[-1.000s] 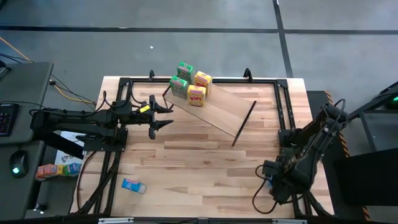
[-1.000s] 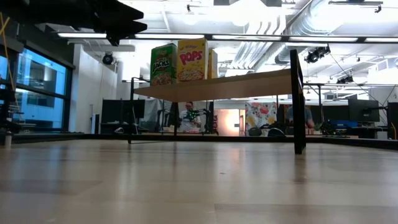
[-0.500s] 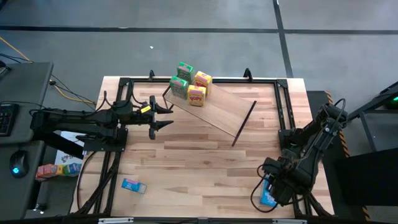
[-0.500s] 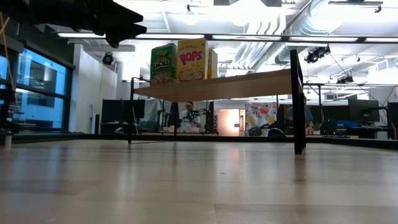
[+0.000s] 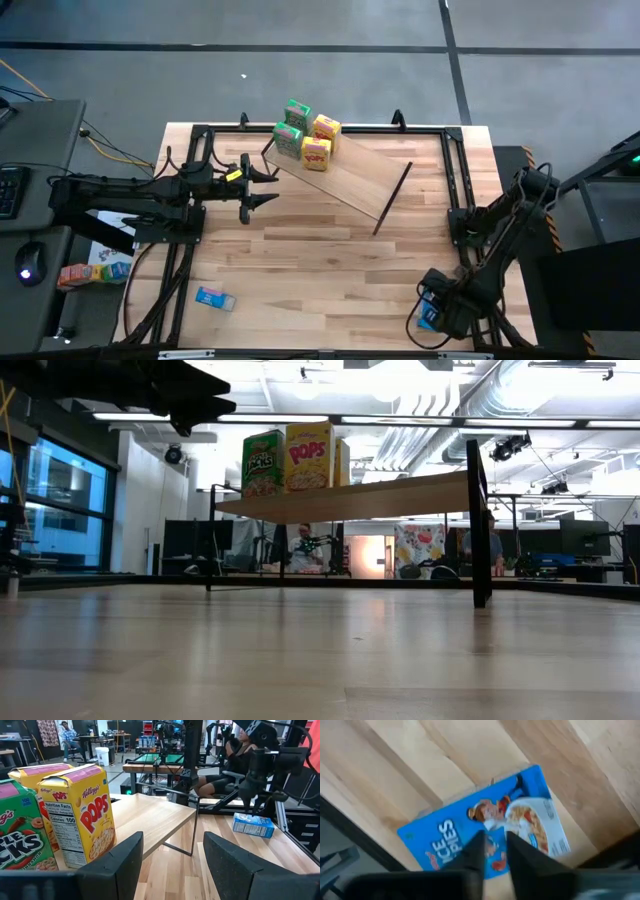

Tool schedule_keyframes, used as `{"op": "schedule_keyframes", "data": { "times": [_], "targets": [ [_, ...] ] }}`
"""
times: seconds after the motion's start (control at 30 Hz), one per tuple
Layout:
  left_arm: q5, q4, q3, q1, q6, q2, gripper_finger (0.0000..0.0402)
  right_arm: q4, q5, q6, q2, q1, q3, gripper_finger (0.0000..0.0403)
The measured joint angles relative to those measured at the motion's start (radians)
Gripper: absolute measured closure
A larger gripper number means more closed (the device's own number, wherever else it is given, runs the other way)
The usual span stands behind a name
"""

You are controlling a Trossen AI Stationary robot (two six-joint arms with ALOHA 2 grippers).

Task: Stack cereal on shelf
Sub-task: Put the right blue cereal box on the shelf

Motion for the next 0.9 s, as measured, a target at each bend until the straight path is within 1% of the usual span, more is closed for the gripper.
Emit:
{"op": "schedule_keyframes", "data": {
  "times": [0.03,0.07,0.1,0.17,0.27,0.3,0.5,0.57,0.63,0.73,0.8,0.9],
  "targets": [
    [0.000,0.000,0.000,0.000,0.000,0.000,0.0202,0.014,0.003,0.001,0.000,-0.001,-0.008,0.0374],
    [0.000,0.000,0.000,0.000,0.000,0.000,0.0202,0.022,0.001,0.000,0.000,0.000,-0.012,0.0388],
    [0.000,0.001,0.000,0.000,0.000,0.000,0.0202,0.035,-0.003,0.003,0.000,0.000,-0.013,0.0391],
    [0.000,0.001,0.000,0.000,0.000,0.000,0.0202,0.052,-0.025,0.020,0.000,0.000,-0.013,0.0385],
    [0.000,-0.001,0.000,0.000,-0.001,0.000,0.0202,0.072,-0.141,0.019,0.000,0.000,-0.013,0.0397],
    [0.000,-0.002,0.000,0.000,-0.002,0.000,0.0202,0.075,-0.159,0.019,0.000,0.000,-0.013,0.0400],
    [0.009,-0.002,0.000,0.000,-0.026,0.000,0.0202,0.121,-0.142,0.012,0.000,-0.013,-0.013,0.0402],
    [0.049,-0.002,0.000,0.001,-0.051,0.000,0.0202,0.119,-0.146,0.004,0.002,-0.015,-0.013,0.0402],
    [0.123,-0.002,0.000,0.001,-0.053,0.000,0.0202,0.121,-0.156,-0.016,0.018,-0.021,-0.013,0.0402],
    [0.221,-0.002,0.000,0.000,-0.053,0.000,0.0202,0.136,-0.198,-0.073,0.056,-0.042,-0.013,0.0402],
    [0.246,0.000,0.000,0.000,-0.053,0.000,0.0202,0.156,-0.210,-0.117,0.079,-0.057,-0.013,0.0403],
    [0.247,0.013,0.000,0.000,-0.053,0.000,0.0202,0.209,-0.182,-0.185,0.097,-0.095,-0.011,0.0403]
  ]
}}
